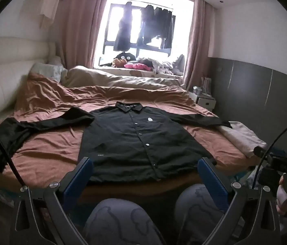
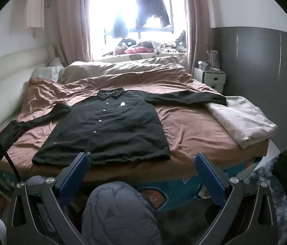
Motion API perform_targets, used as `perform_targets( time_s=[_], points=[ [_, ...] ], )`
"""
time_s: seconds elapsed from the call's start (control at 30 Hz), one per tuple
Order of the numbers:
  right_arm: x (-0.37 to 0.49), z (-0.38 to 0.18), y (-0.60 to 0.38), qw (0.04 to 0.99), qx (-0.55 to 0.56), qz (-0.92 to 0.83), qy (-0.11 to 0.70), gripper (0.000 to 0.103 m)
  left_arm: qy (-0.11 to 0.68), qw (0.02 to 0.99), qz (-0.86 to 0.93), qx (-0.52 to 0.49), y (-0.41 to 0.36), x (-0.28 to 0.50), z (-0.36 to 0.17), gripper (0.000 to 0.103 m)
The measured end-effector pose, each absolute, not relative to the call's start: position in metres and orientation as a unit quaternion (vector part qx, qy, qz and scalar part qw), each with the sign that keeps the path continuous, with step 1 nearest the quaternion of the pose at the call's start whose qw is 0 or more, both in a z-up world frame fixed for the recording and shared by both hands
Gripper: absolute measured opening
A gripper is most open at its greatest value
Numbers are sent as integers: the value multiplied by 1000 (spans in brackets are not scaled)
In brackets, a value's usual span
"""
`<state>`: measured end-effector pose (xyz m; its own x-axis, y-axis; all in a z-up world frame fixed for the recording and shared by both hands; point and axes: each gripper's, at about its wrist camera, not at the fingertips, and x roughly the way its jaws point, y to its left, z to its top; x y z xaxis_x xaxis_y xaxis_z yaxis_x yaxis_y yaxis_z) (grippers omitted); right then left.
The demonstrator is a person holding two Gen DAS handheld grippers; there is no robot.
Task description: Fold large clothes
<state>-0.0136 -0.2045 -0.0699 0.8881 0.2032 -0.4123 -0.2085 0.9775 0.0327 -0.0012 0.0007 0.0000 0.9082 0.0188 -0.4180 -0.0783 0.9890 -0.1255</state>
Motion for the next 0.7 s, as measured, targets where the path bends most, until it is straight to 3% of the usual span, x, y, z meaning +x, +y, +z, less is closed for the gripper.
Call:
perform_targets(
  time_s=[0.7],
  points=[
    [-14,-73,-205,975,-5,71,212,103,199,976,34,-76,-3,-7,4,103]
  ],
)
